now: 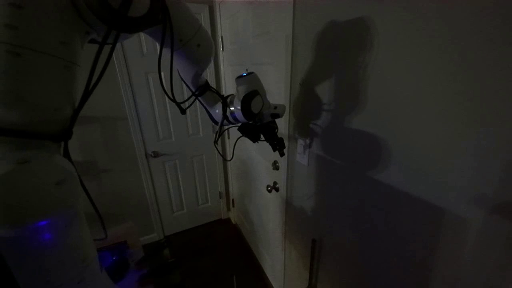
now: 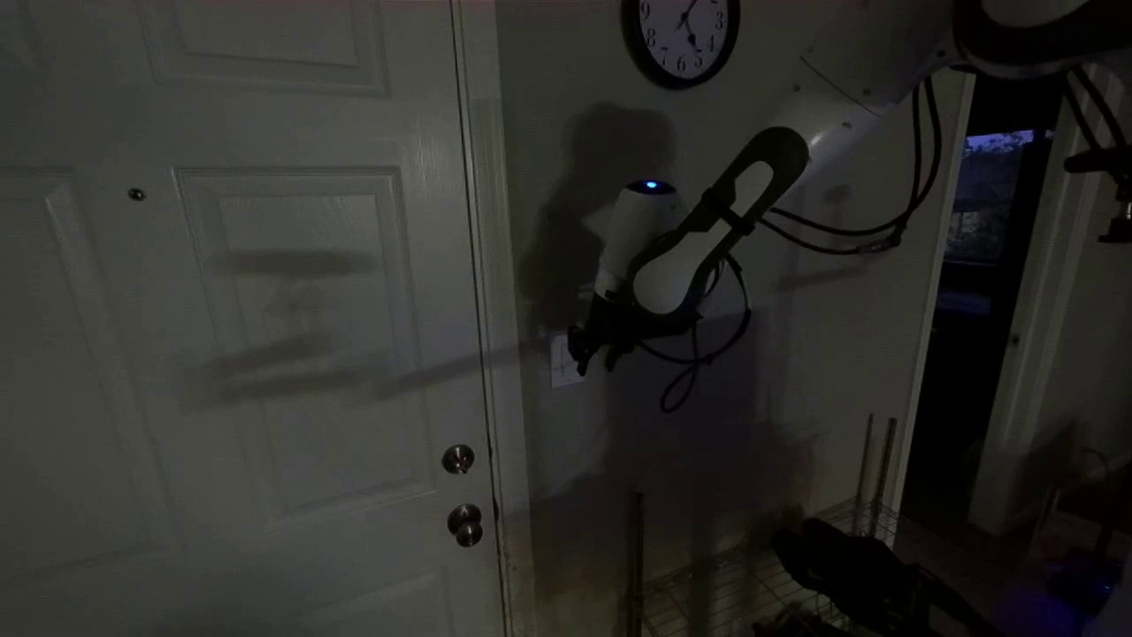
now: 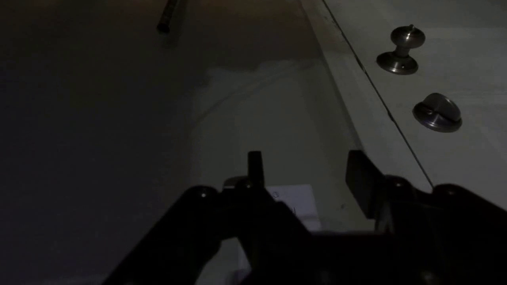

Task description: Switch on the light switch

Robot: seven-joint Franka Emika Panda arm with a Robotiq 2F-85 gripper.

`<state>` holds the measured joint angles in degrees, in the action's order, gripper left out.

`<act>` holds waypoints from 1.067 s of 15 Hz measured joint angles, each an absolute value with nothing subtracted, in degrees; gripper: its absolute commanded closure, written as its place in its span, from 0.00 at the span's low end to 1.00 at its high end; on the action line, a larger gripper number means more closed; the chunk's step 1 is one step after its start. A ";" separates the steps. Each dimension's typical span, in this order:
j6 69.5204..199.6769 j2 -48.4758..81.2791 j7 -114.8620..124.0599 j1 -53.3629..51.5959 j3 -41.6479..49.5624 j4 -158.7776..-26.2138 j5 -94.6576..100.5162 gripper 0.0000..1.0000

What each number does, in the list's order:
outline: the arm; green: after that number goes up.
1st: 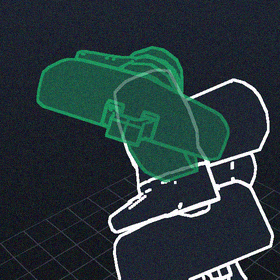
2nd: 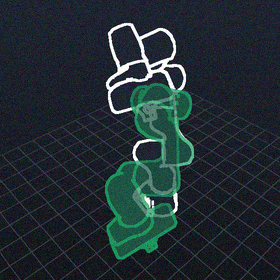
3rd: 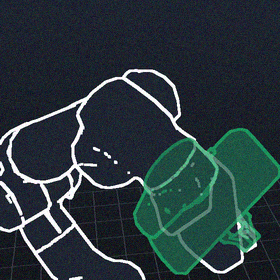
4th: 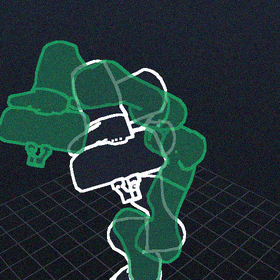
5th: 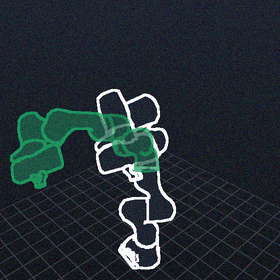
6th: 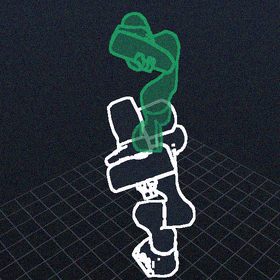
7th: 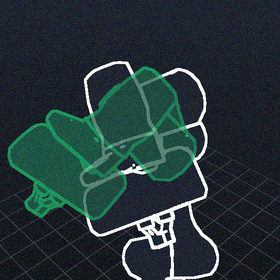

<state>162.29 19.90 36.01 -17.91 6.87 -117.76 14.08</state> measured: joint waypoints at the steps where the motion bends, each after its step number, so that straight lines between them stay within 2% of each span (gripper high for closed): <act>1: 162.95 20.42 37.07 -18.82 7.94 -117.43 14.81 0.80; 3: 164.15 21.70 39.83 -20.68 10.34 -116.51 16.81 0.93; 5: 165.11 23.24 41.79 -22.24 12.48 -115.31 17.71 1.00; 16: 168.94 31.25 48.46 -29.58 22.70 -107.49 17.75 0.99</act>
